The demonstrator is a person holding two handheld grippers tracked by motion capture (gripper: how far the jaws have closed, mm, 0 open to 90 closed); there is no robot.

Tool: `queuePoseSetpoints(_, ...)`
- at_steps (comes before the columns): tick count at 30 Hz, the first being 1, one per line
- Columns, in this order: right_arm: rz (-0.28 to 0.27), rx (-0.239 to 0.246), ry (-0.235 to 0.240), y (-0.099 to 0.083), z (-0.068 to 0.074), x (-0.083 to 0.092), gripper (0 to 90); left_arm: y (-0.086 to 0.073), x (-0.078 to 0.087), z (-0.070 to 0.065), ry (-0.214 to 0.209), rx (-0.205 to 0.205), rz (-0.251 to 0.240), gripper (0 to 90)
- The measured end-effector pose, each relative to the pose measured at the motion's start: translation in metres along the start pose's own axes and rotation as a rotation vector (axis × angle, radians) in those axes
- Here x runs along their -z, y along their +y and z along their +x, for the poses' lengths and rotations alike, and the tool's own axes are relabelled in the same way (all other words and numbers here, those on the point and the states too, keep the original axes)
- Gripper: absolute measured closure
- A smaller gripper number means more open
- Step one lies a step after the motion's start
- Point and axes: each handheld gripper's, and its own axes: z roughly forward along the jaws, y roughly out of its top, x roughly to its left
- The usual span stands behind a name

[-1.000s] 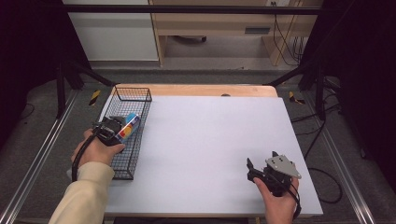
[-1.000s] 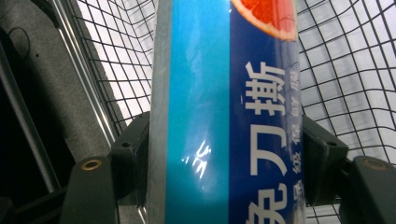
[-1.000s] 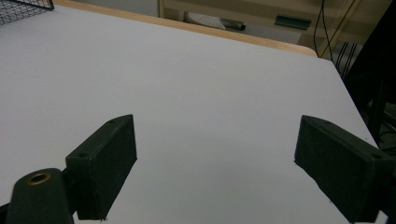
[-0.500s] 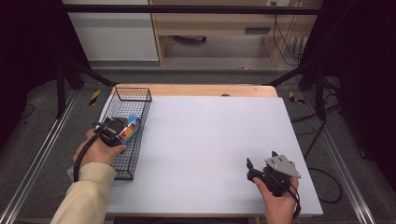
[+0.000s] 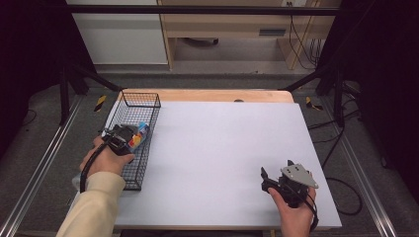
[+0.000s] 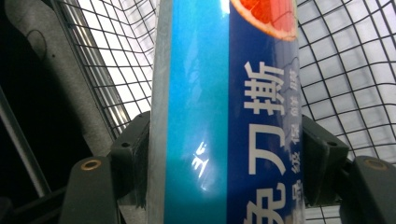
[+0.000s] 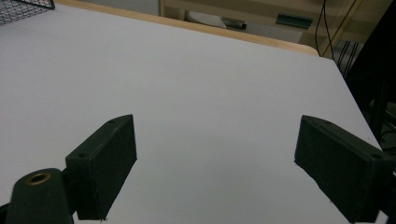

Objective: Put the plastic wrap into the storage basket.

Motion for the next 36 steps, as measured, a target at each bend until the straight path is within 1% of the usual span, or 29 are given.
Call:
queuePoseSetpoints(2, 0.002, -0.002, -0.001, 0.000, 0.000, 0.000, 12.9, 0.000, 0.001, 0.000, 0.001, -0.005, -0.002, 31.5)
queuePoseSetpoints(4, 0.003, -0.002, 0.002, 0.000, -0.001, -0.001, 12.8, -0.001, 0.002, 0.000, 0.003, -0.006, -0.016, 31.3)
queuePoseSetpoints(5, 0.002, -0.001, 0.001, -0.001, -0.001, -0.001, 12.8, -0.002, 0.004, 0.000, 0.012, -0.014, -0.027, 30.6)
queuePoseSetpoints(6, 0.004, 0.000, 0.003, -0.001, -0.001, -0.001, 12.7, -0.003, 0.006, 0.001, 0.019, -0.004, -0.053, 28.5)
queuePoseSetpoints(9, 0.006, -0.003, 0.004, -0.001, -0.001, -0.001, 12.7, -0.008, 0.017, 0.005, 0.004, 0.029, -0.120, 23.9)
queuePoseSetpoints(10, 0.006, -0.003, 0.004, -0.001, -0.001, -0.001, 12.7, -0.009, 0.021, 0.006, 0.002, 0.032, -0.147, 21.8)
queuePoseSetpoints(12, 0.007, -0.001, 0.001, -0.002, -0.001, -0.001, 12.7, -0.012, 0.029, 0.006, -0.011, 0.036, -0.194, 19.2)
queuePoseSetpoints(15, 0.007, -0.001, 0.000, -0.002, -0.001, -0.001, 12.6, -0.016, 0.040, 0.004, -0.009, 0.038, -0.269, 15.8)
queuePoseSetpoints(18, 0.008, -0.001, 0.003, -0.001, -0.001, -0.002, 12.3, -0.020, 0.050, 0.000, -0.005, 0.024, -0.322, 13.3)
queuePoseSetpoints(19, 0.008, 0.001, 0.002, -0.001, 0.000, -0.002, 12.3, -0.021, 0.053, -0.002, -0.007, 0.029, -0.342, 12.6)
queuePoseSetpoints(20, 0.009, 0.003, 0.001, -0.001, 0.000, -0.002, 12.3, -0.021, 0.056, -0.003, -0.008, 0.023, -0.356, 11.4)
queuePoseSetpoints(21, 0.008, 0.005, 0.003, -0.001, 0.000, -0.002, 12.3, -0.023, 0.060, -0.006, -0.012, 0.020, -0.384, 10.6)
queuePoseSetpoints(23, 0.007, 0.011, 0.001, -0.001, 0.000, -0.001, 12.2, -0.024, 0.066, -0.012, -0.020, 0.004, -0.414, 9.8)
queuePoseSetpoints(27, 0.006, 0.017, -0.003, 0.000, 0.001, 0.000, 12.0, -0.027, 0.077, -0.026, -0.044, -0.017, -0.481, 7.6)
queuePoseSetpoints(30, 0.007, 0.016, -0.006, 0.000, 0.001, 0.000, 11.9, -0.028, 0.082, -0.035, -0.059, -0.056, -0.507, 6.0)
queuePoseSetpoints(32, 0.008, 0.014, -0.006, 0.000, 0.000, -0.001, 11.8, -0.029, 0.086, -0.040, -0.066, -0.070, -0.522, 5.4)
queuePoseSetpoints(36, 0.010, 0.008, -0.005, -0.001, -0.002, -0.001, 10.9, -0.028, 0.092, -0.050, -0.096, -0.108, -0.548, 5.4)
